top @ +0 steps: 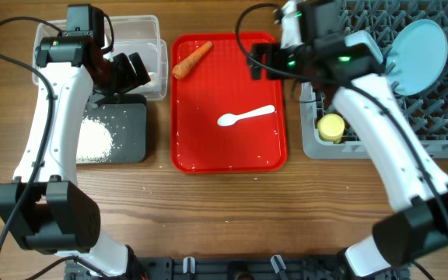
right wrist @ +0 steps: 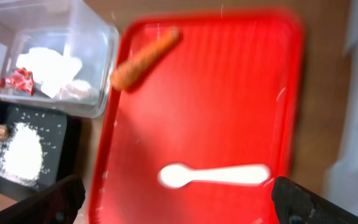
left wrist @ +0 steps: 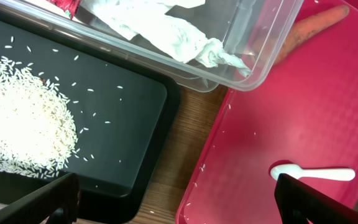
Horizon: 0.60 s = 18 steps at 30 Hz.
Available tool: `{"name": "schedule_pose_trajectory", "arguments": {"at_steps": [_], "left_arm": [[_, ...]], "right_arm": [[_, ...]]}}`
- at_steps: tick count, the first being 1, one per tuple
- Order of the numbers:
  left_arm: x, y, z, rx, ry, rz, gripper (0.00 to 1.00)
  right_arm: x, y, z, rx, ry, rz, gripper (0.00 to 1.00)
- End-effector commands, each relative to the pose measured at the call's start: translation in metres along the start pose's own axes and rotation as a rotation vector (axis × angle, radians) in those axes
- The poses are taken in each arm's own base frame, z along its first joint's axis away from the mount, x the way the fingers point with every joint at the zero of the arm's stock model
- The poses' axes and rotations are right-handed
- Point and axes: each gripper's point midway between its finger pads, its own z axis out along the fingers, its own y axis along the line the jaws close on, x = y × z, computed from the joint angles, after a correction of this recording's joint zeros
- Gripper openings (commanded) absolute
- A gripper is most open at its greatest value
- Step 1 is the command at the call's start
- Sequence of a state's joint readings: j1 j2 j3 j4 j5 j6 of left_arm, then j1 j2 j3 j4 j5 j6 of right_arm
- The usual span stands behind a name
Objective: Sort waste into correct bins and load items into the dishwasher rack
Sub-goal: 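Reach the right gripper to the white spoon and grasp it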
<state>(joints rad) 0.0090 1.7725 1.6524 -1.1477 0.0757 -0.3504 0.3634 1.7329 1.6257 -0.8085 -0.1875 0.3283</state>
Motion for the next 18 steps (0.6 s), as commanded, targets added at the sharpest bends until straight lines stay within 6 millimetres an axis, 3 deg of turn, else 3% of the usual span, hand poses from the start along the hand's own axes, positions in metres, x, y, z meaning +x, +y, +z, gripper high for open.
{"name": "schedule_pose_trajectory", "arguments": {"at_steps": [1, 5, 7, 9, 13, 16, 18], "left_arm": [[-0.001, 0.002, 0.000, -0.003, -0.003, -0.002, 1.00], [-0.001, 0.002, 0.000, -0.003, -0.003, -0.002, 1.00], [-0.001, 0.002, 0.000, -0.003, -0.003, -0.002, 1.00], [-0.001, 0.002, 0.000, -0.003, -0.003, -0.002, 1.00], [-0.001, 0.002, 0.000, -0.003, -0.003, -0.002, 1.00], [-0.001, 0.002, 0.000, -0.003, -0.003, -0.002, 1.00], [-0.001, 0.002, 0.000, -0.003, -0.003, -0.002, 1.00]], "right_arm": [[0.043, 0.005, 0.047, 0.052, 0.176, 0.419, 1.00], [0.102, 0.015, 0.093, 0.148, 0.360, 0.520, 1.00], [0.120, 0.024, 0.113, 0.185, 0.389, 0.586, 1.00], [0.131, 0.024, 0.132, 0.230, 0.387, 0.654, 1.00], [0.148, 0.003, 0.163, 0.345, 0.367, 0.743, 0.99], [0.156, -0.002, 0.174, 0.361, 0.382, 0.743, 0.99], [0.156, -0.004, 0.187, 0.352, 0.368, 0.741, 0.92]]}}
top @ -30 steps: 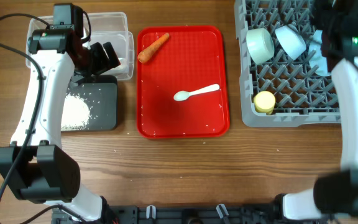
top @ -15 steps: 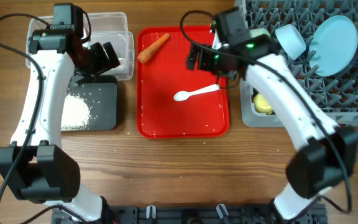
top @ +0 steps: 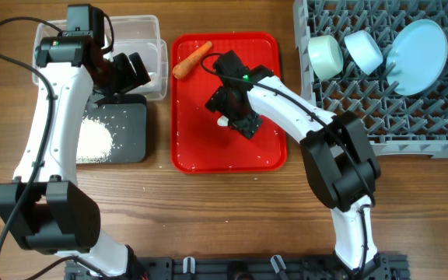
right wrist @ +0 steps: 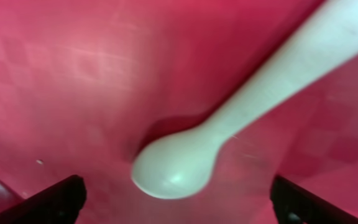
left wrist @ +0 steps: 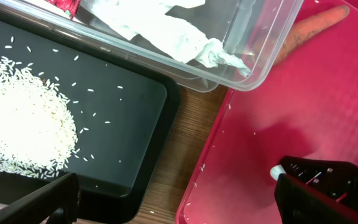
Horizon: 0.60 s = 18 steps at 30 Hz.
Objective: Sort waste into correct bins and load items into the dishwasher rack
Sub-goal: 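Reach the right gripper to the white spoon and grasp it, then lift the white spoon and carry it into the rack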
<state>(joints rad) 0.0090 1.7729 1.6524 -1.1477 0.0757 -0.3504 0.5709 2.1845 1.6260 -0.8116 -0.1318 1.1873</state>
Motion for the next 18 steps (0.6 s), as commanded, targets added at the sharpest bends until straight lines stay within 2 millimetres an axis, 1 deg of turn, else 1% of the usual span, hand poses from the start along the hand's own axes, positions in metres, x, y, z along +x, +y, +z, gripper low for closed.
{"name": "schedule_pose_trajectory", "arguments": {"at_steps": [1, 2, 3, 4, 5, 6, 7, 9, 10, 11, 12, 13, 14, 16, 17, 18], "left_arm": [[-0.001, 0.002, 0.000, -0.003, -0.003, -0.002, 1.00], [-0.001, 0.002, 0.000, -0.003, -0.003, -0.002, 1.00], [-0.001, 0.002, 0.000, -0.003, -0.003, -0.002, 1.00], [-0.001, 0.002, 0.000, -0.003, -0.003, -0.002, 1.00], [-0.001, 0.002, 0.000, -0.003, -0.003, -0.002, 1.00], [-0.001, 0.002, 0.000, -0.003, -0.003, -0.002, 1.00], [-0.001, 0.002, 0.000, -0.003, -0.003, -0.002, 1.00], [-0.001, 0.002, 0.000, -0.003, -0.003, -0.002, 1.00], [-0.001, 0.002, 0.000, -0.003, -0.003, -0.002, 1.00], [-0.001, 0.002, 0.000, -0.003, -0.003, -0.002, 1.00], [-0.001, 0.002, 0.000, -0.003, -0.003, -0.002, 1.00], [-0.001, 0.002, 0.000, -0.003, -0.003, -0.002, 1.00], [-0.001, 0.002, 0.000, -0.003, -0.003, -0.002, 1.00], [-0.001, 0.002, 0.000, -0.003, -0.003, -0.002, 1.00], [-0.001, 0.002, 0.000, -0.003, -0.003, -0.002, 1.00], [-0.001, 0.002, 0.000, -0.003, -0.003, -0.002, 1.00]], "right_arm": [[-0.007, -0.005, 0.027, 0.028, -0.018, 0.024, 0.85], [-0.008, -0.005, 0.030, 0.028, -0.018, 0.024, 0.77], [-0.008, -0.006, 0.035, 0.032, -0.016, 0.025, 0.64], [-0.008, -0.007, 0.035, 0.033, -0.016, 0.024, 0.57], [-0.008, -0.007, 0.035, 0.033, -0.017, 0.024, 0.53], [-0.009, -0.007, 0.035, 0.033, -0.018, 0.026, 0.45], [-0.011, -0.008, 0.035, 0.033, -0.018, 0.030, 0.40], [-0.019, -0.011, 0.034, 0.032, -0.021, 0.045, 0.27], [-0.024, -0.013, 0.033, 0.031, -0.024, 0.055, 0.18], [-0.028, -0.014, 0.032, 0.031, -0.026, 0.064, 0.13], [-0.030, -0.015, 0.032, 0.031, -0.027, 0.065, 0.10], [-0.032, -0.015, 0.032, 0.022, -0.020, 0.051, 0.10], [-0.030, -0.011, 0.031, -0.002, 0.008, 0.009, 0.09], [-0.025, 0.010, 0.021, -0.115, 0.050, -0.220, 0.20], [-0.023, 0.028, 0.009, -0.204, 0.053, -0.407, 0.37], [-0.021, 0.036, -0.003, -0.242, 0.046, -0.534, 0.59]]}}
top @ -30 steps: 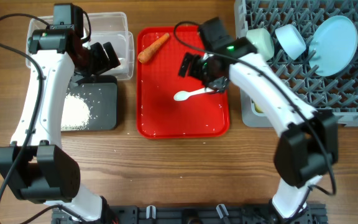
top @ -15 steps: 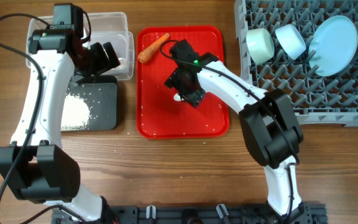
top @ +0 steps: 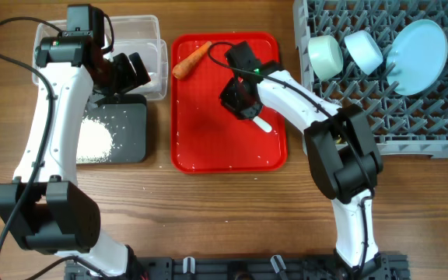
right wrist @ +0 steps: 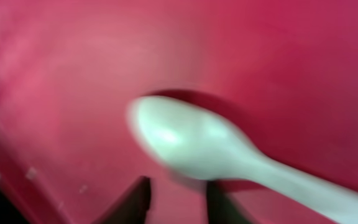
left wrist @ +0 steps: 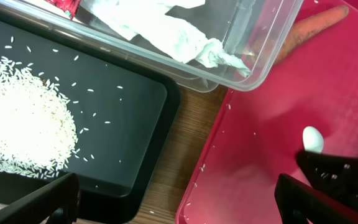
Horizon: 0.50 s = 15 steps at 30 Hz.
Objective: Sort waste into correct bins and load items into the dishwasher rack
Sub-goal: 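Lift the white spoon and carry it into the rack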
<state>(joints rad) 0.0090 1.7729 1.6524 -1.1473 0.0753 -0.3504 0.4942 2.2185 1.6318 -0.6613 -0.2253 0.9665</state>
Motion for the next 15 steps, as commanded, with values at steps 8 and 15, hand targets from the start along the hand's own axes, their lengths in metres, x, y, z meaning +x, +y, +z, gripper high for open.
{"name": "schedule_pose_trajectory", "arguments": {"at_steps": [8, 15], "left_arm": [[-0.001, 0.002, 0.000, -0.003, -0.002, -0.002, 1.00], [-0.001, 0.002, 0.000, -0.003, -0.002, -0.002, 1.00]], "right_arm": [[-0.034, -0.001, -0.071, 0.063, -0.105, -0.967, 0.88], [-0.040, -0.004, -0.037, 0.061, -0.090, -1.102, 0.84]]}}
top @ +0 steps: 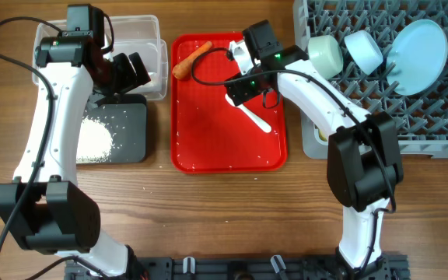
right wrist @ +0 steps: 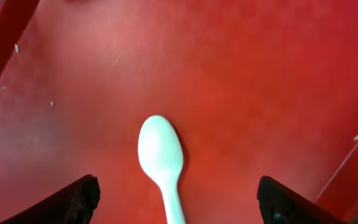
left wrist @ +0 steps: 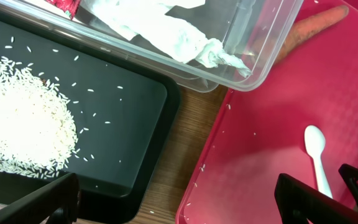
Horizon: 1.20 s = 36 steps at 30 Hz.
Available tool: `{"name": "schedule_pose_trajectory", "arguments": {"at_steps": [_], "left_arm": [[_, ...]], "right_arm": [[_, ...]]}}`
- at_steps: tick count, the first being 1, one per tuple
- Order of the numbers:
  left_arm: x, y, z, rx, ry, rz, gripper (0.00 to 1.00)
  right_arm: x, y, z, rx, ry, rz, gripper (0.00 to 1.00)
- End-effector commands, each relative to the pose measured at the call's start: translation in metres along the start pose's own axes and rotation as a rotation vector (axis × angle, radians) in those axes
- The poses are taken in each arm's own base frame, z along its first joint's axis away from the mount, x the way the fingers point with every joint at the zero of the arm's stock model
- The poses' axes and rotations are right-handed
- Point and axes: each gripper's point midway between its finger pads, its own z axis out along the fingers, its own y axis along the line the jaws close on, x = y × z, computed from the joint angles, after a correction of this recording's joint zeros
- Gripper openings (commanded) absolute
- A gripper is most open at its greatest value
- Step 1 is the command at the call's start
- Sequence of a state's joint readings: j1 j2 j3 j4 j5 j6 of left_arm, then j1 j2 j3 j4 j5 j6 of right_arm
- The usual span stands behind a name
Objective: Sort waste into correct bins and load items into the dishwasher rack
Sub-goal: 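Lift the white spoon and carry it into the rack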
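Note:
A white plastic spoon (top: 257, 118) lies slantwise on the red tray (top: 201, 148), its bowl toward the far left. My right gripper (top: 241, 87) hovers just over it, open, and in the right wrist view the spoon (right wrist: 161, 155) runs between the fingers of that gripper (right wrist: 176, 202) without being held. An orange carrot (top: 191, 60) rests in the tray's far left corner. My left gripper (top: 127, 71) stays open by the clear waste bin (top: 155, 31); its wrist view shows the bin's crumpled paper (left wrist: 166, 31) and the spoon (left wrist: 316, 155).
A black tray (top: 131, 140) with a heap of white rice (top: 93, 138) sits at the left. The grey dishwasher rack (top: 379, 117) at the right holds two pale bowls (top: 325, 56) and a light-blue plate (top: 414, 47). Bare wood lies along the front.
My right gripper has drawn back from the spoon toward the tray's far side, and its fingers, close together before, now stand wide apart. The spoon lies where it was. The left arm is unchanged.
The spoon first lay crosswise in the tray while my right gripper was above the tray's far right corner. Then the gripper was down on the spoon's bowl. Afterwards the spoon lay turned slantwise under the gripper, and now the gripper hovers open above it. The left arm never moved.

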<state>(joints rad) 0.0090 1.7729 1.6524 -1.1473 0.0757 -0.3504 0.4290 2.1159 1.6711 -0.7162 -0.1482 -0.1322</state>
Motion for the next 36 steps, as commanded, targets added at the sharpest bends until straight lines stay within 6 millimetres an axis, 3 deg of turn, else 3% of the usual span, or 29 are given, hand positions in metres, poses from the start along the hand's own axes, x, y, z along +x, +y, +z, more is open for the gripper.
{"name": "schedule_pose_trajectory", "arguments": {"at_steps": [1, 3, 8, 11, 12, 14, 16, 20, 22, 24, 28, 31, 36], "left_arm": [[-0.001, 0.002, 0.000, -0.003, -0.003, -0.002, 1.00], [-0.001, 0.002, 0.000, -0.003, -0.003, -0.002, 1.00], [-0.001, 0.002, 0.000, -0.003, -0.003, -0.002, 1.00], [-0.001, 0.002, 0.000, -0.003, -0.003, -0.002, 1.00], [-0.001, 0.002, 0.000, -0.003, -0.003, -0.002, 1.00], [-0.001, 0.002, 0.000, -0.003, -0.003, -0.002, 1.00], [-0.001, 0.002, 0.000, -0.003, -0.003, -0.002, 1.00], [-0.001, 0.002, 0.000, -0.003, -0.003, -0.002, 1.00], [-0.001, 0.002, 0.000, -0.003, -0.003, -0.002, 1.00], [-0.001, 0.002, 0.000, -0.003, -0.003, -0.002, 1.00], [-0.001, 0.002, 0.000, -0.003, -0.003, -0.002, 1.00], [-0.001, 0.002, 0.000, -0.003, -0.003, -0.002, 1.00], [-0.001, 0.002, 0.000, -0.003, -0.003, -0.002, 1.00]], "right_arm": [[0.013, 0.009, 0.030, -0.068, 0.054, -0.044, 0.83], [0.029, 0.018, 0.044, -0.126, 0.111, -0.028, 0.83], [0.041, 0.024, 0.055, -0.168, 0.143, -0.016, 0.80], [0.067, 0.027, 0.083, -0.203, 0.217, 0.014, 0.59], [0.074, 0.027, 0.089, -0.201, 0.243, 0.040, 0.47], [0.080, 0.022, 0.094, -0.166, 0.265, 0.074, 0.35], [0.084, 0.007, 0.095, -0.074, 0.284, 0.102, 0.32], [0.098, 0.001, 0.091, -0.041, 0.345, 0.103, 0.29], [0.105, 0.001, 0.088, -0.041, 0.376, 0.108, 0.22], [0.112, 0.002, 0.085, -0.044, 0.407, 0.117, 0.08], [0.124, 0.000, 0.071, -0.052, 0.466, 0.155, 0.04], [0.108, -0.001, 0.055, -0.035, 0.429, 0.207, 0.04], [0.035, -0.021, -0.057, 0.009, 0.178, 0.231, 0.04]]}}
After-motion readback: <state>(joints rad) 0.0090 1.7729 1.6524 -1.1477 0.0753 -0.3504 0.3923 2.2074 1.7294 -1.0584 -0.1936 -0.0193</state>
